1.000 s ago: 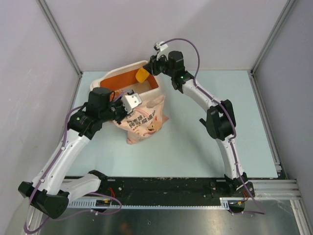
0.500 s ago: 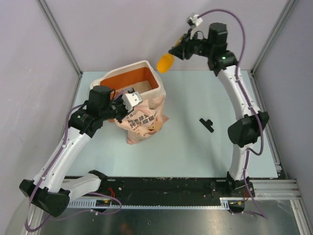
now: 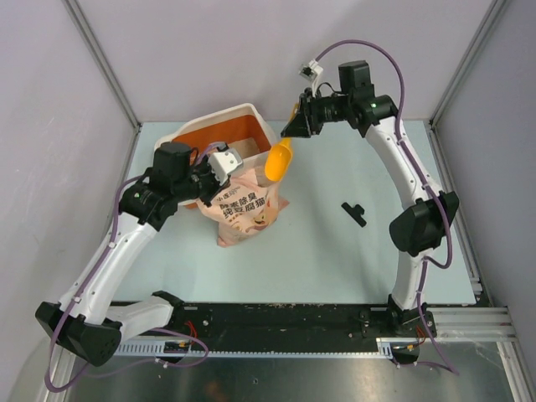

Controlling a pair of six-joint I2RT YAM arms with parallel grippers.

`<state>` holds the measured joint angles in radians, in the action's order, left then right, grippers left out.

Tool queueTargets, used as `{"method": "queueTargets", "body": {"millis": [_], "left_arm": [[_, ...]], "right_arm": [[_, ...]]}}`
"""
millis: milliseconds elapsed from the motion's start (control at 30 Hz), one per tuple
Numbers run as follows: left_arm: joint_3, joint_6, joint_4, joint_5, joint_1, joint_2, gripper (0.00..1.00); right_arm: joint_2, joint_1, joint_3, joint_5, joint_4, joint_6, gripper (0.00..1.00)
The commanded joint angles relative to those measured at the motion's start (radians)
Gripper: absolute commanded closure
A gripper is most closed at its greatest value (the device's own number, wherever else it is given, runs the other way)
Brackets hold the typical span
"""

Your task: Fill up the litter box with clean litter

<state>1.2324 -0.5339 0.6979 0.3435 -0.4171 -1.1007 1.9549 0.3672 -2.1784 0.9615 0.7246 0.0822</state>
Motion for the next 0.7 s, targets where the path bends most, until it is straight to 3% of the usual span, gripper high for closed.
{"method": "queueTargets", "body": {"millis": [0,33,100,233,433,567,667], "left_arm": [[0.059,0.032,-0.083,0.017,0.005,0.01,1.0],[0.064,0.034,-0.086,0.017,0.005,0.01,1.0],[0.068,0.044,-0.087,0.02,0.003,0.007,1.0],[0.07,0.055,-0.087,0.041,0.005,0.012,1.0],[0.065,0.074,-0.087,0.068,0.005,0.028,1.0],[0.059,0.069,-0.087,0.055,0.005,0.042,1.0],[0.056,0.071,-0.087,0.064,0.005,0.051,1.0]], "right_arm": [[-0.051,0.044,0.064,-0.03,-0.002,0.033,1.0],[-0.063,0.059,0.1,-0.079,-0.026,0.027,1.0],[-0.129,0.11,0.185,-0.327,-0.168,-0.054,1.0],[-0.232,0.176,0.478,-0.579,-0.441,-0.194,1.0],[-0.196,0.245,0.439,-0.603,-0.396,-0.214,1.0],[-0.185,0.204,0.329,-0.551,-0.35,-0.213,1.0],[-0.206,0.188,0.344,-0.553,-0.367,-0.182,1.0]]}}
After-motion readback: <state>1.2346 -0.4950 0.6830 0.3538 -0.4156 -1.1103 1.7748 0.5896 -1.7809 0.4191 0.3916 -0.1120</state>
